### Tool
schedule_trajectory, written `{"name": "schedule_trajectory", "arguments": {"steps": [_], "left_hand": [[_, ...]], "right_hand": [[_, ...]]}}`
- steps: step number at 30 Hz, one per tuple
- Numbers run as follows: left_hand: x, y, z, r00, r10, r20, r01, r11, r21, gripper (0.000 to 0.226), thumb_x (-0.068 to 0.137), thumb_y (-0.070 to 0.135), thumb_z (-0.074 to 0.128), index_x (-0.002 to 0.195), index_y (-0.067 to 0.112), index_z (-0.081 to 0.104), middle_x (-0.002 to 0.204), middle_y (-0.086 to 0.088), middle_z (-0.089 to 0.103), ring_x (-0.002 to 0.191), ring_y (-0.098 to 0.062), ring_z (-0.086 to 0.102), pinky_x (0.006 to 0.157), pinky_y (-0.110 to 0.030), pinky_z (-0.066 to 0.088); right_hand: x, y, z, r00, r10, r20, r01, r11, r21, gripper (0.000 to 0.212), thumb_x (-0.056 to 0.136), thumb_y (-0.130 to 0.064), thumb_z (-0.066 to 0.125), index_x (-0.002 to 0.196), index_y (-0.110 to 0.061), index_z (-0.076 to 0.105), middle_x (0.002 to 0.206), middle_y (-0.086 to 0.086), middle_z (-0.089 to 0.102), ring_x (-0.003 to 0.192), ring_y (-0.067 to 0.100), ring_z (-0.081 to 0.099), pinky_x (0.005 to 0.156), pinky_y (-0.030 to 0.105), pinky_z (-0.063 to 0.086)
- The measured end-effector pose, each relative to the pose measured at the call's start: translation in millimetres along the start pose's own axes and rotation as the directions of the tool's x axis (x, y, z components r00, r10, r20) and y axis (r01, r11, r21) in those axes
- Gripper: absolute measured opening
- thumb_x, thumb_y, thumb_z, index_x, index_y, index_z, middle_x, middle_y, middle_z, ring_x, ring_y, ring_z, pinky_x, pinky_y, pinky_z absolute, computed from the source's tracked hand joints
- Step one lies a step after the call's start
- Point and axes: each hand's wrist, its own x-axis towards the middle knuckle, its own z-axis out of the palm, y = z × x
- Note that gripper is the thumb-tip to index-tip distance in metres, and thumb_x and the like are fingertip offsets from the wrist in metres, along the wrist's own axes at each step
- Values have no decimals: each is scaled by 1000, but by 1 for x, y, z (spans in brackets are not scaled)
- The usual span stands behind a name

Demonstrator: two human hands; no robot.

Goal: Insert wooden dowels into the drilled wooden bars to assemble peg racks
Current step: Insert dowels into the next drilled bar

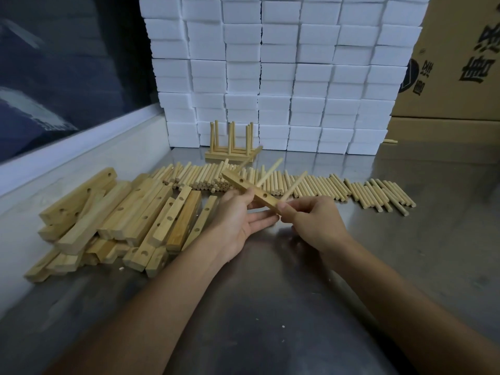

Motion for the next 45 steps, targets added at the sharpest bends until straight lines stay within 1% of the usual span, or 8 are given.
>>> {"name": "schedule_trajectory", "arguments": {"steps": [6,12,15,17,20,22,31,45], "left_hand": [[-2,3,1,997,23,-72,-18,997,76,8,102,13,52,109,9,52,113,-20,60,80,-38,74,62,-40,61],[-3,3,2,995,43,-93,-32,993,117,22,102,14,51,120,2,54,109,-23,64,74,-35,75,58,-35,60],[-4,1,0,970,184,-159,-116,926,359,18,101,14,52,118,10,54,94,-14,62,60,-24,71,56,-35,59],[-6,-1,-3,907,418,-55,-263,663,700,8,100,16,52,105,16,58,80,-4,63,49,-12,62,48,-24,49],[-8,1,-13,737,598,316,-322,-101,941,9,98,22,52,92,21,59,70,10,58,55,-7,52,56,-24,41],[-8,6,-17,689,610,392,-257,-300,919,8,96,24,52,95,21,60,70,10,54,59,-10,49,61,-29,39],[2,9,-28,821,535,197,78,-446,891,27,96,34,44,112,18,58,112,-5,62,105,-24,53,91,-41,38],[7,2,-29,815,547,192,118,-481,869,32,95,40,40,108,19,60,107,-3,61,102,-22,51,91,-43,35]], "right_hand": [[9,2,-8,995,102,15,-103,986,130,5,90,-15,71,90,-11,74,79,2,75,78,13,72,72,27,61],[16,3,-10,993,114,-9,-111,981,162,2,89,-13,71,90,-11,72,82,4,74,79,14,72,68,24,59],[23,3,-12,995,77,-61,-65,982,175,2,90,-11,71,88,-12,71,82,5,73,81,16,72,72,26,58],[31,1,-13,996,25,-89,-14,992,127,10,90,-12,71,81,-17,70,79,3,72,79,15,68,72,27,57],[53,-7,-13,990,-52,-129,58,997,50,16,90,-15,71,77,-23,67,78,0,69,71,11,62,61,20,52],[74,-14,-10,985,-80,-151,85,996,28,14,90,-15,71,80,-23,66,80,-1,68,69,9,61,52,16,50],[178,-26,34,980,-141,-139,114,976,-186,5,91,-15,70,95,-12,73,81,-2,64,78,11,63,78,28,57],[249,-27,90,1000,-19,17,25,889,-457,28,83,-8,74,109,-3,65,104,12,69,92,24,67,76,34,60]]}}
